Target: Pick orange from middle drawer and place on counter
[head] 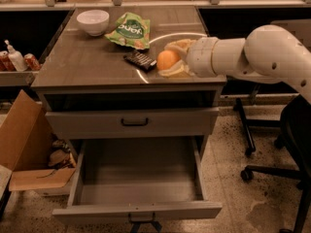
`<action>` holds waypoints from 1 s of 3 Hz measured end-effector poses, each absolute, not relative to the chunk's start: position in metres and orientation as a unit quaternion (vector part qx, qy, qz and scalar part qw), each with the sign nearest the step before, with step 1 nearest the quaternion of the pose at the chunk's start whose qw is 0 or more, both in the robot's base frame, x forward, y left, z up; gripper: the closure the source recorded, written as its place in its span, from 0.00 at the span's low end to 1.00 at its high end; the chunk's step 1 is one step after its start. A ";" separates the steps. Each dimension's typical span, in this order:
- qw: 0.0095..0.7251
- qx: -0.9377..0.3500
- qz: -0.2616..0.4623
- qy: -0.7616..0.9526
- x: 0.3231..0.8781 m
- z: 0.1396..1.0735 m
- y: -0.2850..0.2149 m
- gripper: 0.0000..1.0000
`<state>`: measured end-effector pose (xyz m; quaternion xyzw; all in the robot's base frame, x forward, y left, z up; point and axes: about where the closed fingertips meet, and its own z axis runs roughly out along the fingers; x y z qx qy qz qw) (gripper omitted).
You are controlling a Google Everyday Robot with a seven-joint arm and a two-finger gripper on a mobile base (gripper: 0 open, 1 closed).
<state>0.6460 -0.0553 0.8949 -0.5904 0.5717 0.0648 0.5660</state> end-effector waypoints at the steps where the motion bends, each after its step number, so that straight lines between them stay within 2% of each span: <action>1: 0.568 -0.564 0.067 0.596 0.672 0.897 -0.054 1.00; 3: 0.560 -0.526 0.075 0.635 0.714 0.890 -0.052 1.00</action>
Offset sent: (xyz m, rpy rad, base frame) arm 0.0696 -0.0022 0.0003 0.0846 0.0882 -0.1660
